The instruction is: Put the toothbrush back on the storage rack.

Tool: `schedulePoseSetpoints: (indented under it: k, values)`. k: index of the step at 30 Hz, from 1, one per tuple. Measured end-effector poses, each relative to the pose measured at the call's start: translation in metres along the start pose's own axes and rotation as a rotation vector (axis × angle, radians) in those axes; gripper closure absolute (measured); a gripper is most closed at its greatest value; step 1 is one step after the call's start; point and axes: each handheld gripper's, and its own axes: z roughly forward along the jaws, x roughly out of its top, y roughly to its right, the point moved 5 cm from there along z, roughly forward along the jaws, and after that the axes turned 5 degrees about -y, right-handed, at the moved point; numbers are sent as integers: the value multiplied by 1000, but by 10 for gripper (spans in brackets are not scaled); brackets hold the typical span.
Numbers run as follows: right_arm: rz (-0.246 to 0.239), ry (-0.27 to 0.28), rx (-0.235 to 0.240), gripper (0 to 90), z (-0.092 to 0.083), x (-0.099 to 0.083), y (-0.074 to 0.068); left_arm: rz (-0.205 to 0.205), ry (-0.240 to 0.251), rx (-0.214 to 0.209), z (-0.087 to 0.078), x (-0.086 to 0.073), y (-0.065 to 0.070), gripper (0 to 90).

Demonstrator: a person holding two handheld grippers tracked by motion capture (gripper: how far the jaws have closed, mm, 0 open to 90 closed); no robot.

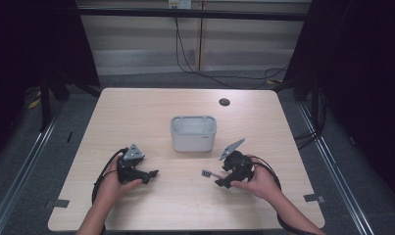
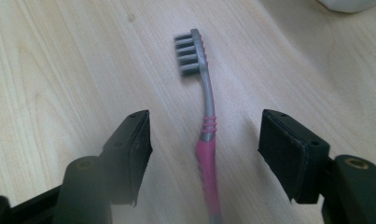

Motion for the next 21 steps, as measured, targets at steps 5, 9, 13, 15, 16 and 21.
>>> schedulePoseSetpoints:
  k: [5, 9, 13, 15, 16, 21]
  values:
    - [16, -23, 5, 413, 4, 4, 0, 1, -1, 0, 0, 0, 0, 162]
    - [14, -44, 3, 447, 6, 5, 0, 0, 0, 0, 0, 0, 0, 162]
    - [16, -73, 8, 486, 7, 10, -1, 0, 0, 0, 0, 0, 0, 162]
    - [16, -87, 10, 507, 8, 11, -1, 0, 0, 0, 0, 0, 0, 162]
    - [16, -87, 10, 507, 8, 11, -1, 0, 0, 0, 0, 0, 0, 162]
    - [15, -126, 6, 557, 11, 15, -1, 0, 0, 0, 0, 0, 0, 162]
